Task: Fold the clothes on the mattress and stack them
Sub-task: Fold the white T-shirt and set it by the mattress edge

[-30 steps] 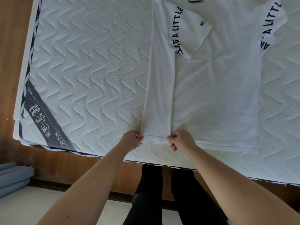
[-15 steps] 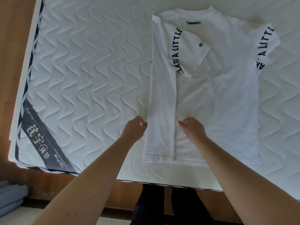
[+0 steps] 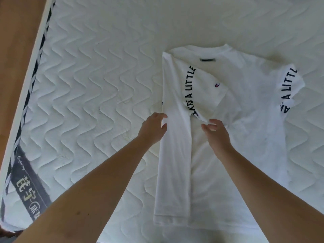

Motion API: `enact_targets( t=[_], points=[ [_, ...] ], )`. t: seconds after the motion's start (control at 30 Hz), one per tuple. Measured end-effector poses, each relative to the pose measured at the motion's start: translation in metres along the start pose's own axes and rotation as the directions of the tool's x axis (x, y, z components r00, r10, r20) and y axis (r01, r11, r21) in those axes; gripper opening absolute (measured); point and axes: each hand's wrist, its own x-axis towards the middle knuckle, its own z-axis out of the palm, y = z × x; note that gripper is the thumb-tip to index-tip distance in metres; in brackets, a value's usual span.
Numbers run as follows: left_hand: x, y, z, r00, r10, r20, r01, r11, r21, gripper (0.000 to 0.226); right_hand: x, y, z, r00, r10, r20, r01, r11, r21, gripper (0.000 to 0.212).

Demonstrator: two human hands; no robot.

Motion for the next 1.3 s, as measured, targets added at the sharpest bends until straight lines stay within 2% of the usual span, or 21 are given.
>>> enact_targets(
  t=[0.2,0.3,0.37,0.47,0.57,0.67,0.77,0.83,0.87,1.03,1.2,1.3],
  points=[
    [0.085,0.015,-0.031,0.999,-0.003,0.048,0.002,1.0,0.024,0.041,0.054,-0.035,-0.006,1.0,-0.007,-0.008,0.007,1.0,0.028,0.035],
    [0.128,0.018,-0.049,0.998,0.002,0.062,-0.004,0.999,0.034,0.041,0.077,-0.05,-0.006,0.982,-0.006,-0.187,0.0,0.999,-0.033,0.032],
    [0.156,0.017,-0.061,0.999,0.006,0.041,-0.009,0.999,0.054,0.042,0.091,-0.056,-0.007,0.969,-0.019,-0.247,0.0,0.997,-0.076,0.038],
    [0.202,0.014,-0.078,1.0,-0.023,-0.005,0.023,0.998,0.066,0.048,0.111,-0.06,-0.01,0.967,0.024,-0.252,-0.058,0.99,-0.131,0.061],
    [0.243,0.012,-0.092,0.996,-0.086,-0.002,0.086,0.995,0.047,0.053,0.127,-0.059,-0.013,0.968,0.064,-0.244,-0.085,0.993,-0.079,0.073],
    [0.267,0.014,-0.103,0.994,-0.085,0.069,0.087,0.996,-0.032,0.048,0.136,-0.054,-0.014,0.978,0.075,-0.196,-0.061,0.995,0.075,0.055],
    [0.286,0.017,-0.113,0.99,-0.076,0.117,0.083,0.995,-0.057,0.039,0.142,-0.051,-0.017,0.985,0.086,-0.151,-0.082,0.996,0.039,0.038],
    [0.296,0.02,-0.119,0.981,-0.081,0.176,0.082,0.997,0.0,0.024,0.145,-0.049,-0.019,0.992,0.066,-0.106,-0.07,0.997,-0.036,0.028],
    [0.3,0.022,-0.122,0.975,-0.076,0.207,0.064,0.996,0.066,0.022,0.146,-0.049,-0.02,0.994,0.048,-0.093,-0.054,0.996,-0.07,0.029],
    [0.315,0.035,-0.14,0.975,-0.005,0.222,-0.095,0.894,0.437,0.022,0.147,-0.051,-0.031,0.985,-0.062,-0.162,0.042,0.992,-0.12,0.033],
    [0.322,0.057,-0.149,0.956,-0.002,0.293,-0.18,0.784,0.594,0.025,0.148,-0.044,-0.033,0.983,-0.057,-0.174,0.039,0.994,-0.106,0.03],
    [0.325,0.065,-0.141,0.963,-0.029,0.269,-0.158,0.747,0.646,0.026,0.149,-0.039,-0.031,0.988,-0.016,-0.155,0.006,0.998,-0.063,0.03]
  ],
)
